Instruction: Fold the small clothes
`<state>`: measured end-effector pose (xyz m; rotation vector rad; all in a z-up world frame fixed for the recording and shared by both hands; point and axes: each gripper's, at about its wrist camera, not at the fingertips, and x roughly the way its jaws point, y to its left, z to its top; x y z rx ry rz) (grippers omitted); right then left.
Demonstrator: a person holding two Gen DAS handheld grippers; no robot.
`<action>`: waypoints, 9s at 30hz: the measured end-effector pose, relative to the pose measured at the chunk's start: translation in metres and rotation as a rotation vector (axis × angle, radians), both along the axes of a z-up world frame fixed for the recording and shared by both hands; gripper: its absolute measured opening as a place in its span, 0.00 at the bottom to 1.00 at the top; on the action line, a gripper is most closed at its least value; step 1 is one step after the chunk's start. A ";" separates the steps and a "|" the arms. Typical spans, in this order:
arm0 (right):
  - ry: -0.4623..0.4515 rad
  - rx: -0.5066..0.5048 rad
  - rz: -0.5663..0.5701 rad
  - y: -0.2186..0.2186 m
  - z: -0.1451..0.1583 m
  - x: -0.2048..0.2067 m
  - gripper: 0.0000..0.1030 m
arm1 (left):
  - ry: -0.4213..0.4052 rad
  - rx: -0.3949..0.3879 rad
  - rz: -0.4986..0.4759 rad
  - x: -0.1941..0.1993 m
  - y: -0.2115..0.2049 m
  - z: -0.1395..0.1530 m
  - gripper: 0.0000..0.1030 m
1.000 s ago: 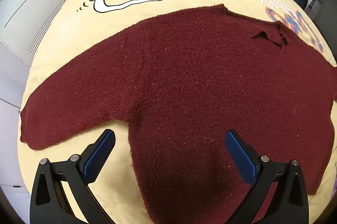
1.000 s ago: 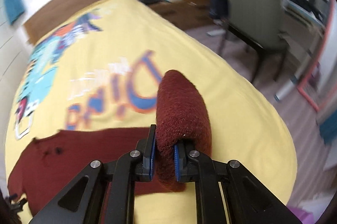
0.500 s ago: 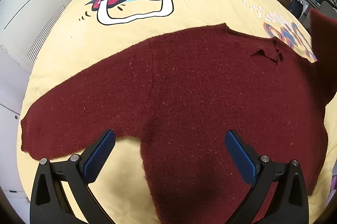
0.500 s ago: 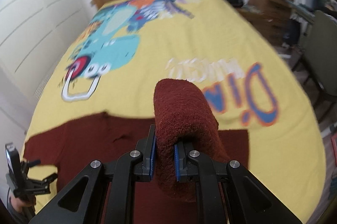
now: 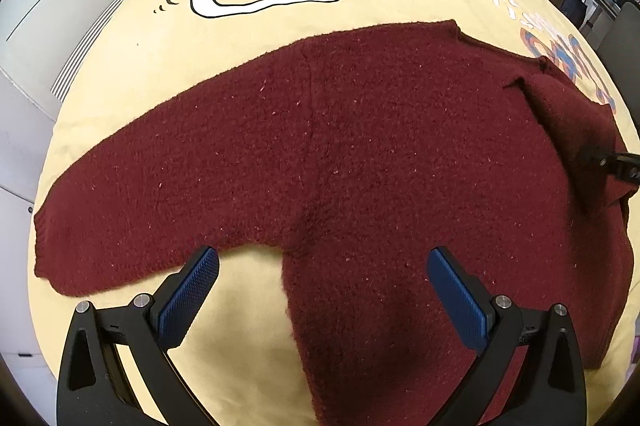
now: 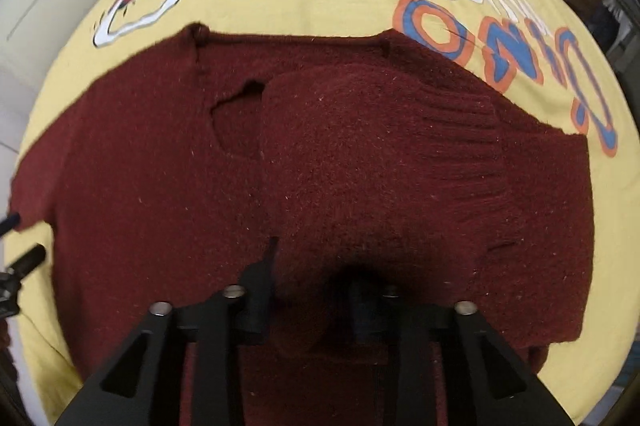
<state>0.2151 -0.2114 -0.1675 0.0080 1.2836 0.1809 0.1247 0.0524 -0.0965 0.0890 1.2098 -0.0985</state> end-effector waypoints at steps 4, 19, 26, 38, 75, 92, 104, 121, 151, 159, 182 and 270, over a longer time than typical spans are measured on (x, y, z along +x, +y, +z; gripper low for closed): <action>-0.014 -0.019 0.014 -0.007 0.010 -0.007 0.66 | -0.003 0.021 -0.008 -0.002 0.000 0.002 0.99; -0.002 -0.143 -0.164 -0.134 0.016 -0.067 0.75 | 0.002 0.033 -0.076 -0.001 -0.027 0.004 0.99; 0.047 -0.159 -0.224 -0.178 -0.013 -0.078 0.75 | -0.017 0.018 -0.209 0.006 -0.089 0.014 0.99; 0.033 -0.094 -0.247 -0.187 -0.020 -0.075 0.75 | -0.022 0.030 -0.518 0.038 -0.250 0.019 0.99; 0.058 -0.069 -0.271 -0.174 -0.040 -0.081 0.75 | 0.000 -0.173 -0.219 0.098 -0.169 -0.021 0.14; 0.054 -0.061 -0.260 -0.166 -0.029 -0.080 0.75 | 0.107 -0.257 0.034 0.090 -0.053 -0.017 0.92; 0.034 -0.074 -0.255 -0.173 -0.001 -0.089 0.76 | 0.232 -0.092 -0.064 0.130 -0.105 -0.063 0.76; 0.043 0.073 -0.330 -0.191 -0.003 -0.011 0.75 | -0.014 -0.075 -0.152 0.107 -0.097 0.010 0.10; -0.258 0.016 -0.186 -0.092 0.070 -0.039 0.83 | -0.088 -0.088 -0.096 0.084 -0.078 0.046 0.99; -0.224 -0.045 -0.058 -0.014 0.021 -0.031 0.99 | -0.066 -0.072 -0.155 0.077 -0.131 0.006 0.99; -0.200 -0.044 -0.226 -0.108 0.009 -0.060 0.99 | -0.032 -0.056 -0.080 0.064 -0.081 -0.027 0.99; -0.149 -0.022 -0.281 -0.134 0.037 -0.096 0.99 | 0.033 -0.167 -0.241 0.085 -0.223 -0.012 0.13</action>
